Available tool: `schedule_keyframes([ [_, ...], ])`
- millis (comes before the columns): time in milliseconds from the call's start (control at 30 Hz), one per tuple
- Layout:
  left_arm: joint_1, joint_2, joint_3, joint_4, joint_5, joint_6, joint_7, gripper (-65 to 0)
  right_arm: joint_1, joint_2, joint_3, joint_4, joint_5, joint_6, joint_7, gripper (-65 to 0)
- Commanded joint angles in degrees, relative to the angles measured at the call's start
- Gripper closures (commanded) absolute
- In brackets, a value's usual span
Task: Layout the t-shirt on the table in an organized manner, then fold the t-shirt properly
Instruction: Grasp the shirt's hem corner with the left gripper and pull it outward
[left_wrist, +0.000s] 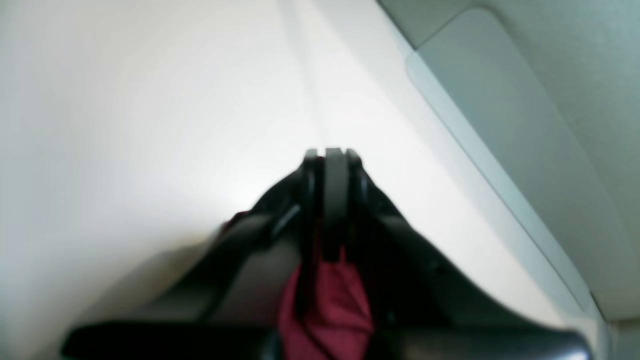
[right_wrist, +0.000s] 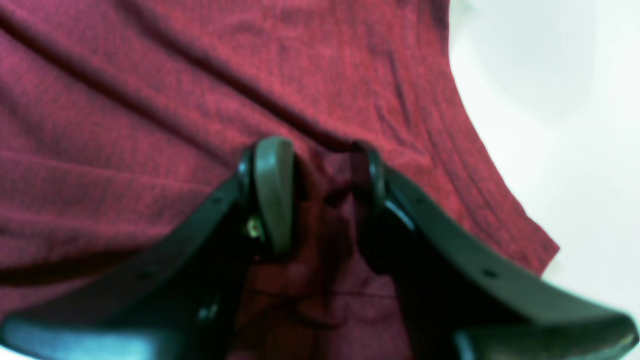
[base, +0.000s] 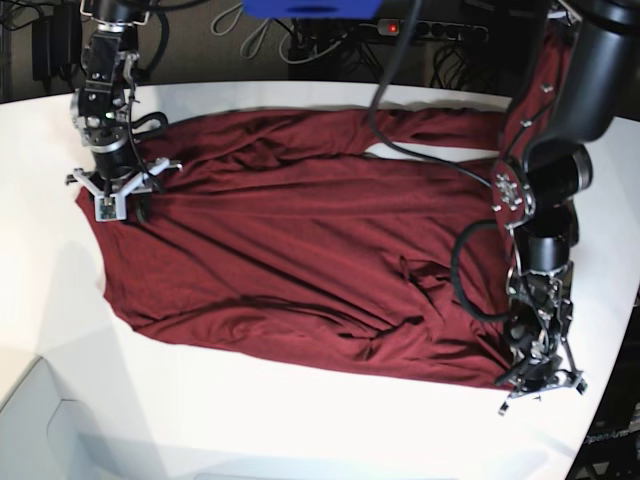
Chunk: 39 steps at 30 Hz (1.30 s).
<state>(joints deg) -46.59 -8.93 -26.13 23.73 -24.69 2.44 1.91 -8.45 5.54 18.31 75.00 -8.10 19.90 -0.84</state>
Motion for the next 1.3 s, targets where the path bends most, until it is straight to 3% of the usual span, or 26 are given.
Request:
schedule_keyframes([
  [0, -2.95, -0.26, 0.15, 0.32, -0.15, -0.81, -2.57, -0.5, 0.05, 0.48, 0.11, 0.29, -0.74, 0.01, -1.31, -17.8],
  [500, -6.55, -1.84, 0.15, -8.65, -0.15, -0.63, -9.17, -2.2, 0.23, 0.48, 0.11, 0.47, -0.74, 0.01, -1.31, -17.8],
  [600, -6.55, -2.63, 0.15, -8.47, -0.15, -0.63, -8.90, -15.0, 0.23, 0.48, 0.29, 0.56, -0.74, 0.01, -1.31, -17.8],
  [767, -6.29, -2.63, 0.15, -8.39, -0.15, -0.90, -8.90, -49.8, 0.23, 0.48, 0.29, 0.56, -0.74, 0.01, -1.31, -17.8],
  [833, -6.20, -2.63, 0.15, -8.30, -0.15, -0.99, -8.81, -59.5, 0.23, 0.48, 0.29, 0.56, -0.74, 0.01, -1.31, -17.8],
  [900, -5.85, -2.54, 0.15, -8.30, -0.15, -1.07, -8.73, -64.3, 0.23, 0.48, 0.29, 0.56, -0.74, 0.01, -1.31, -17.8],
  [1067, 2.41, -1.23, 0.15, -1.00, -0.15, -1.07, -5.39, -58.5, 0.23, 0.48, 0.46, 0.82, -0.74, 0.01, -1.31, -17.8],
  [1267, 17.53, 2.99, 0.15, 22.21, -0.50, -1.07, 4.11, -36.0, -0.12, 0.57, 0.55, 5.04, -0.74, 0.01, -1.31, -17.8],
])
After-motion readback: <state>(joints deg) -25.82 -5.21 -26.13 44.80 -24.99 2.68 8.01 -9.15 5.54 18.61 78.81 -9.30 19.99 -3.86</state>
